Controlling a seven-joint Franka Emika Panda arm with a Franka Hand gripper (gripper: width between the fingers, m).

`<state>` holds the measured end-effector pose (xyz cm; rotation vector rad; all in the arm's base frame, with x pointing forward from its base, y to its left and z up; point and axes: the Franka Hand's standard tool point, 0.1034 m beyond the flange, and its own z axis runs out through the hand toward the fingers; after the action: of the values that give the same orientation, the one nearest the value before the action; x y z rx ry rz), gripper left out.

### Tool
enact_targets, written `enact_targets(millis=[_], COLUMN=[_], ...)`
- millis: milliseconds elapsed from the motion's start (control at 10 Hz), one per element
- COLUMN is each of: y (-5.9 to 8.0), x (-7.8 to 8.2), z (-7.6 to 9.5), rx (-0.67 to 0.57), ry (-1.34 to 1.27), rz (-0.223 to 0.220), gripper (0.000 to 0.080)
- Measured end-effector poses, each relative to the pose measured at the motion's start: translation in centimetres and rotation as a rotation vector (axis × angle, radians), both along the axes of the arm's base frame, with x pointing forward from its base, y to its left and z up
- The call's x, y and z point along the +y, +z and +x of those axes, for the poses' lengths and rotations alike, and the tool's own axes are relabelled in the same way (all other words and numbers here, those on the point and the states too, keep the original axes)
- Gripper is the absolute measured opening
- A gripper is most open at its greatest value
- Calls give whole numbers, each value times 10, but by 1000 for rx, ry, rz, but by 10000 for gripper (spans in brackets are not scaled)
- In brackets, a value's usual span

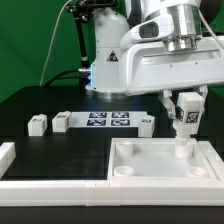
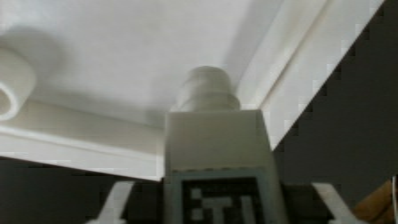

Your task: Assemble one leg

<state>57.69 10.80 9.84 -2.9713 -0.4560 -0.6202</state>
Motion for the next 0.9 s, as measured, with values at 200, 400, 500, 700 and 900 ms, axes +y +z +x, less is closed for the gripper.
enact_targets(millis=[200, 400, 500, 700, 900], y=[2, -3, 4, 7, 6], x=[-7, -5, -3, -1, 2], z=[10, 23, 34, 49, 59], rx=[-82, -118, -134, -141, -148], ry=[-33, -39, -38, -32, -25], rz=[19, 31, 34, 35, 36], gripper=[288, 288, 288, 288, 288])
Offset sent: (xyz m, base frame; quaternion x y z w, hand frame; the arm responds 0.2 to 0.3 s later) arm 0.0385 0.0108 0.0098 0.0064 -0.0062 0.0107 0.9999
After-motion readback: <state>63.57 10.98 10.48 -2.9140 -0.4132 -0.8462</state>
